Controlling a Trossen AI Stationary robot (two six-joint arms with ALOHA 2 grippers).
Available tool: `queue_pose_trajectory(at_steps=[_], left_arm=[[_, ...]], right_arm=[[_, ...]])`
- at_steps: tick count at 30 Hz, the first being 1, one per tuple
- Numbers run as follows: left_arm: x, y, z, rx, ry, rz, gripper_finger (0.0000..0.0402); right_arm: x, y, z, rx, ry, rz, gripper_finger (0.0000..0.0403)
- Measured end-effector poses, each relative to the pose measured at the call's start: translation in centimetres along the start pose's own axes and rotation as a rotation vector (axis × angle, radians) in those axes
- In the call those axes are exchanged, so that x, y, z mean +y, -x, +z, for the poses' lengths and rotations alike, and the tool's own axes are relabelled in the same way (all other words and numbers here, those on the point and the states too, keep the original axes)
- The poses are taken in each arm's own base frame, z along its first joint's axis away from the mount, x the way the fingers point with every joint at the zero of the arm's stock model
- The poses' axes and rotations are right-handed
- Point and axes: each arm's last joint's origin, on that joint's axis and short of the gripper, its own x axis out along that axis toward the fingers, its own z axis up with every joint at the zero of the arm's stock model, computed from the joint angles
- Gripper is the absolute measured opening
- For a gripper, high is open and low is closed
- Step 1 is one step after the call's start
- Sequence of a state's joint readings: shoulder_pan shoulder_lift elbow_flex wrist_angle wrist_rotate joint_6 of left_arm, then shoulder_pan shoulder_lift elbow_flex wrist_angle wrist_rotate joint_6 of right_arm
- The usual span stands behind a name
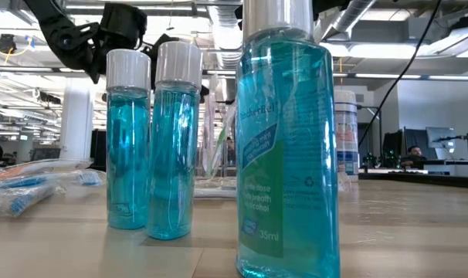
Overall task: Pick & Place toothbrushing station
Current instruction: Put the right orange toothbrush into the transparent organizer, then put the bottom mouthwash into the transparent organizer
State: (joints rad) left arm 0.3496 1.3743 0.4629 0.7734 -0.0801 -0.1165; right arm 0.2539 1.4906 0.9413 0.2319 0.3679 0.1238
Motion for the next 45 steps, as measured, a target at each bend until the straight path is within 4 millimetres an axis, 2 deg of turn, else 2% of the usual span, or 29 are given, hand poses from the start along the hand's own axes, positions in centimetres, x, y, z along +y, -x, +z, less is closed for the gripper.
queue_pose_trajectory(at_steps=[16,26,30,38,45], left_arm=[[0.3,-1.5,-3.0,0.109,0.033,0.023,0.0],[0.4,-1.5,-2.8,0.087,0.025,0.065,0.0014],[0.3,-1.4,-2.7,0.083,0.007,0.055,0.0036],[0.3,-1.4,-2.7,0.085,0.009,0.055,0.0109],[0.1,-0.4,-0.9,0.038,0.007,0.048,0.0153]], right_arm=[[0.0,0.0,0.0,0.0,0.0,0.0,0.0118],[0.0,0.0,0.0,0.003,0.002,0.0,0.0118],[0.0,0.0,-0.1,0.011,0.005,-0.001,0.0118],[0.0,0.0,-0.1,0.015,0.006,-0.002,0.0118],[0.2,0.1,-0.5,0.05,0.022,0.004,0.0118]])
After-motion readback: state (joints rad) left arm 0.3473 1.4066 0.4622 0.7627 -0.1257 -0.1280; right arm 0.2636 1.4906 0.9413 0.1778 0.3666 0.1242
